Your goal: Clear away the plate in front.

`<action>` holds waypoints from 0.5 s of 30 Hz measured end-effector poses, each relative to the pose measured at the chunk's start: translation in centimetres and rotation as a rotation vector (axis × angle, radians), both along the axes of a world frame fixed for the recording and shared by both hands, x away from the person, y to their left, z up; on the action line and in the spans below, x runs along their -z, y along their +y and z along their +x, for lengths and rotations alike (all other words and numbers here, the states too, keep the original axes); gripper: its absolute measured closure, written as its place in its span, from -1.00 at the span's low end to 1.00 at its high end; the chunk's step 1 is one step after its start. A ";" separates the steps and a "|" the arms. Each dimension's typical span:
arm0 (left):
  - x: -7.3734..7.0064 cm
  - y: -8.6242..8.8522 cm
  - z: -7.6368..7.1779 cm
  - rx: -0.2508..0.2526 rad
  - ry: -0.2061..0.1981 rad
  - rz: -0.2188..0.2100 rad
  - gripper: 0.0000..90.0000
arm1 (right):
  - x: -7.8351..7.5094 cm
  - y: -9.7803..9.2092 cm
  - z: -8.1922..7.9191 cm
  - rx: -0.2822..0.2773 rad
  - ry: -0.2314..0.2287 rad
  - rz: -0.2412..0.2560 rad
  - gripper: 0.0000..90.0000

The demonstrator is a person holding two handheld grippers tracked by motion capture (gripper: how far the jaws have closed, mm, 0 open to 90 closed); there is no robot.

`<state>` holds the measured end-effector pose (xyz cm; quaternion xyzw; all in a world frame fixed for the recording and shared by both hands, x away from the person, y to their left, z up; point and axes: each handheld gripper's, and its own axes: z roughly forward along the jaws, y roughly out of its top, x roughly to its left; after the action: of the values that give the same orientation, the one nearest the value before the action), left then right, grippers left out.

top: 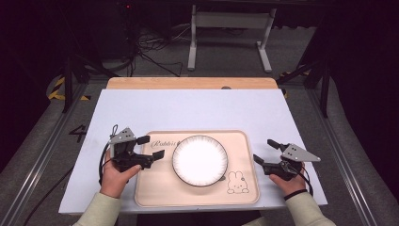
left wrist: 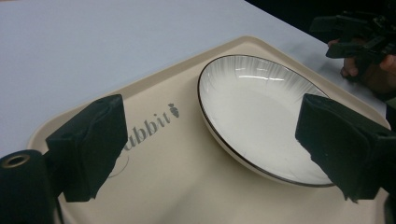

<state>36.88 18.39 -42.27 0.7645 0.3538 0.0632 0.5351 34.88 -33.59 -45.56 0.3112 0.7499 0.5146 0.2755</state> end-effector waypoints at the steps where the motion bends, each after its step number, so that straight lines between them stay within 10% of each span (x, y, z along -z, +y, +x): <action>1: 0.1 0.2 -0.1 -0.002 0.002 0.004 -0.82 | 0.0 0.0 0.0 -0.001 0.000 -0.001 -0.61; 15: 1.0 2.9 -1.4 0.011 -0.059 0.004 -0.95 | 0.0 0.0 0.0 0.001 -0.003 0.004 -0.62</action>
<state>35.48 21.32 -43.30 0.7654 0.3337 0.0835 0.5440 34.86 -33.62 -45.56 0.3113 0.7483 0.5164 0.2765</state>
